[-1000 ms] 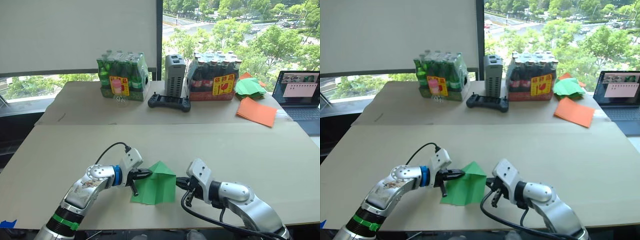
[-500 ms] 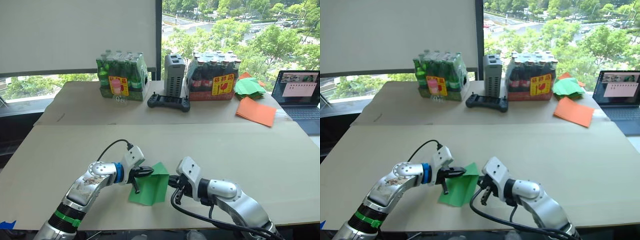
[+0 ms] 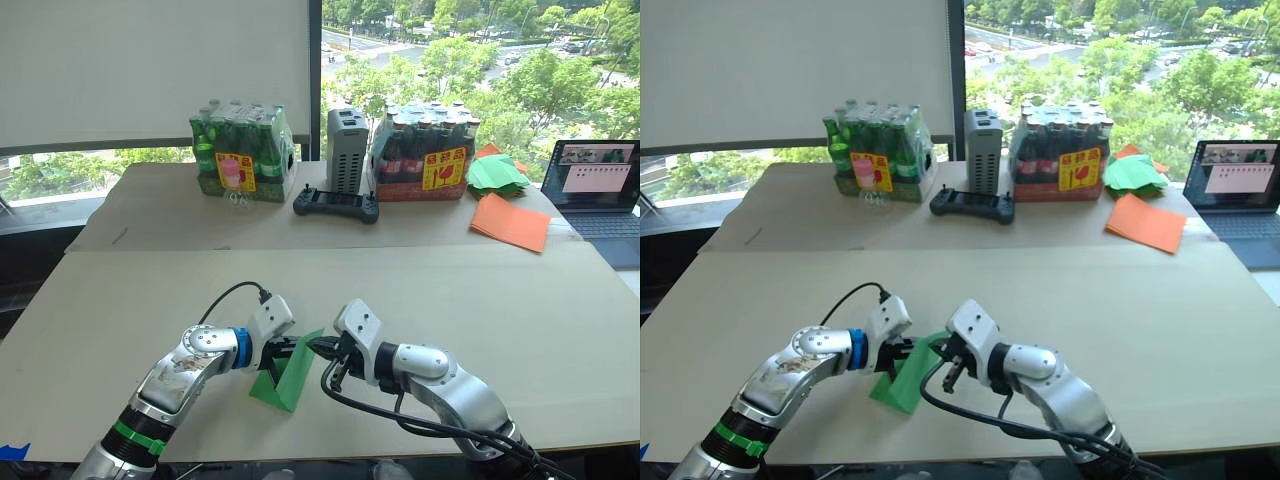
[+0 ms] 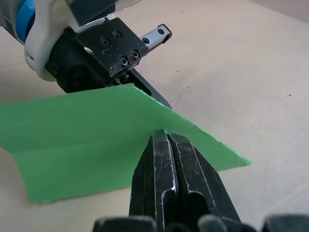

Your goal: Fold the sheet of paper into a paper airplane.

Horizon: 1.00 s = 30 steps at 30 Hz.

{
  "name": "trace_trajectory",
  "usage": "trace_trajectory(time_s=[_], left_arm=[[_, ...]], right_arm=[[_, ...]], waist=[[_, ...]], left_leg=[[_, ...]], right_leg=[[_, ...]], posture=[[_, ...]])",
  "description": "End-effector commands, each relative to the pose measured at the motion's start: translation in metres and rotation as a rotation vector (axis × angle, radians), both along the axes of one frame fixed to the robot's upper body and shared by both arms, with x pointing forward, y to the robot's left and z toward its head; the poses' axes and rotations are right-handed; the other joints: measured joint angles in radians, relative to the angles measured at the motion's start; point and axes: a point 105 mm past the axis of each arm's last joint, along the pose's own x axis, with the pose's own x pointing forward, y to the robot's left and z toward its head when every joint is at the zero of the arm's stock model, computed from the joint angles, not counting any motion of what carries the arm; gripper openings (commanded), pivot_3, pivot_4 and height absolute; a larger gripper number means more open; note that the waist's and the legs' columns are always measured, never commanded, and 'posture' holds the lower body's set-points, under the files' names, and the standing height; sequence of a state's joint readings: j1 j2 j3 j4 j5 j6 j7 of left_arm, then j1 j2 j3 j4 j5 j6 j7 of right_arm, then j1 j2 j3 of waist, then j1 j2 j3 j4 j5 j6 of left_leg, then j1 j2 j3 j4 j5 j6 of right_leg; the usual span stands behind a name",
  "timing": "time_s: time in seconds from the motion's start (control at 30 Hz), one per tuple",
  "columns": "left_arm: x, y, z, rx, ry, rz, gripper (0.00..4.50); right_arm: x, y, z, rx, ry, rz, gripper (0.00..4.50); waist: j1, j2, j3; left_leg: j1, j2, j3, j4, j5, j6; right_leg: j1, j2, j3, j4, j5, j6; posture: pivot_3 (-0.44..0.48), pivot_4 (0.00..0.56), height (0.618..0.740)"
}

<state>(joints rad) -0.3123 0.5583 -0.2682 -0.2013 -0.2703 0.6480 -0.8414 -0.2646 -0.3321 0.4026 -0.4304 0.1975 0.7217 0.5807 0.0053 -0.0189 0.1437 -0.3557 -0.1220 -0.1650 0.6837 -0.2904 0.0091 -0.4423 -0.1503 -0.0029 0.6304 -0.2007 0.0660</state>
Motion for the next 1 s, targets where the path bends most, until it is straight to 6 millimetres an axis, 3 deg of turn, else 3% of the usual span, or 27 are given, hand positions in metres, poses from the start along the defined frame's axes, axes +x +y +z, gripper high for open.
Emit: trace_trajectory(time_s=[0.03,0.17,0.33,0.5,0.8,0.9,1.0], left_arm=[[-0.004,-0.005,0.004,-0.032,0.006,-0.010,0.02],[-0.005,0.001,0.003,-0.053,0.036,0.017,0.02],[-0.007,0.023,-0.005,-0.033,0.075,0.079,0.02],[-0.003,0.038,0.003,-0.032,0.055,0.126,0.02],[-0.005,0.047,0.006,-0.017,0.045,0.148,0.02],[0.000,0.060,0.015,0.014,0.001,0.177,0.02],[0.010,0.071,0.036,0.032,-0.081,0.192,0.02]], right_arm=[[0.002,0.009,0.009,0.020,-0.054,0.020,0.00],[0.003,0.012,0.004,0.013,-0.050,0.031,0.00],[0.006,0.014,0.001,0.000,-0.053,0.039,0.00],[0.010,0.017,-0.005,-0.024,-0.055,0.045,0.00],[0.019,0.020,-0.013,-0.056,-0.048,0.037,0.00],[0.018,0.019,-0.018,-0.077,-0.040,0.042,0.00],[0.017,0.017,-0.023,-0.100,-0.035,0.045,0.00]], waist=[[-0.001,0.000,0.000],[-0.005,0.000,0.000],[-0.018,0.000,0.000],[-0.020,0.000,0.000],[-0.020,0.000,0.000],[-0.022,0.000,0.000],[-0.020,0.000,0.000]], left_leg=[[0.000,0.000,0.000,0.000,0.000,0.000],[0.001,0.000,0.001,0.000,0.000,0.000],[0.002,0.000,0.001,0.000,0.000,0.000],[0.003,0.001,0.003,0.000,0.000,0.000],[0.002,0.001,0.004,0.000,0.000,0.000],[0.002,0.001,0.005,0.000,-0.001,0.000],[0.002,0.001,0.006,0.000,-0.001,0.000]], right_leg=[[0.000,0.000,0.000,0.000,0.000,0.000],[0.000,0.000,0.001,0.000,0.000,0.000],[0.000,0.002,0.003,0.001,0.000,0.000],[-0.001,0.002,0.004,0.001,0.000,0.000],[-0.002,0.002,0.006,0.001,0.001,0.000],[-0.003,0.003,0.008,0.002,0.001,0.000],[-0.005,0.003,0.008,0.003,0.001,0.000]], posture=[[0.000,0.150,0.696],[0.000,0.150,0.696],[0.000,0.150,0.696],[0.000,0.150,0.696],[0.000,0.150,0.696],[0.000,0.150,0.696],[0.000,0.150,0.696]])
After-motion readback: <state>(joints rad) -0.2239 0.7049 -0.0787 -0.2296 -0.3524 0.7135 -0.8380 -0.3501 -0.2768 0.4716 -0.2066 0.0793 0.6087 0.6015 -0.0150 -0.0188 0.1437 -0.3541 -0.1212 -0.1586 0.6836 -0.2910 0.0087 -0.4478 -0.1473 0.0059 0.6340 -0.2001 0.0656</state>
